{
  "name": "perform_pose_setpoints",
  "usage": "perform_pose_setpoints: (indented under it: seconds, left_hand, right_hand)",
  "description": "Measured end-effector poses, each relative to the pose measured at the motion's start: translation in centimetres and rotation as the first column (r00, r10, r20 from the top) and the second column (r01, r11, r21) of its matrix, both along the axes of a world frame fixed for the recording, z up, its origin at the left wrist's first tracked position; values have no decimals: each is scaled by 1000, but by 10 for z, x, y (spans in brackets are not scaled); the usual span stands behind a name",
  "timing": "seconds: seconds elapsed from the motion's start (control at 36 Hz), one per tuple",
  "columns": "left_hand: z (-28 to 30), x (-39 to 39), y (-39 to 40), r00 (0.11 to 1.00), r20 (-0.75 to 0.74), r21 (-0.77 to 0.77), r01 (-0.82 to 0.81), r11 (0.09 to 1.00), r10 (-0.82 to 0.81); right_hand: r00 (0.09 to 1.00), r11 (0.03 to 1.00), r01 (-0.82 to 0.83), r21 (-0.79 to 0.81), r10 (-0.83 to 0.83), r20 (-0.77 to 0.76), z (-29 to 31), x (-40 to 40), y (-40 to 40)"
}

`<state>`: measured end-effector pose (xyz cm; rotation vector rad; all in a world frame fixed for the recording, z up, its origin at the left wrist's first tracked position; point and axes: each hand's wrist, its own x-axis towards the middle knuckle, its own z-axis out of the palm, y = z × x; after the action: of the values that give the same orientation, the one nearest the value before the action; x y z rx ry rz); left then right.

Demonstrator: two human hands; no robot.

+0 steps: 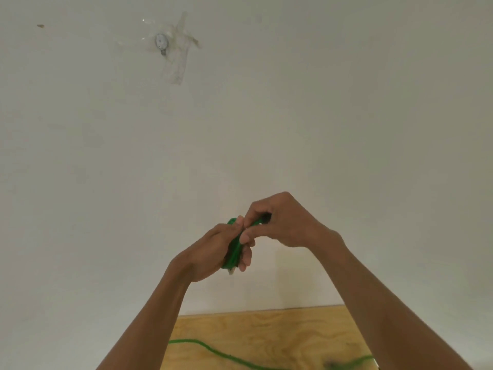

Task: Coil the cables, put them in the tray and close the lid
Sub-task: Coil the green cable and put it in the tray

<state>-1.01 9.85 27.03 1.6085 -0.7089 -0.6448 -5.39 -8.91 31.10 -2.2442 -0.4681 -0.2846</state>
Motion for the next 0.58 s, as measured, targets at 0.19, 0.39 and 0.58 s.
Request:
perform_pose_setpoints:
  seconds: [0.19, 0.39, 0.58]
  left_hand:
    - [4, -14, -4, 909, -367, -314, 77, 946, -195]
    - [6, -9, -9, 934, -355, -280, -58, 958, -47]
    - [5, -9, -23, 874, -81, -197, -485, 852, 479]
  right_hand:
    - [991, 896, -127, 425, 129, 24, -22, 8, 2]
    - [994, 747, -22, 664, 86, -64, -43, 4, 24]
    - [993, 742, 90, 664, -114, -7, -50, 16, 36]
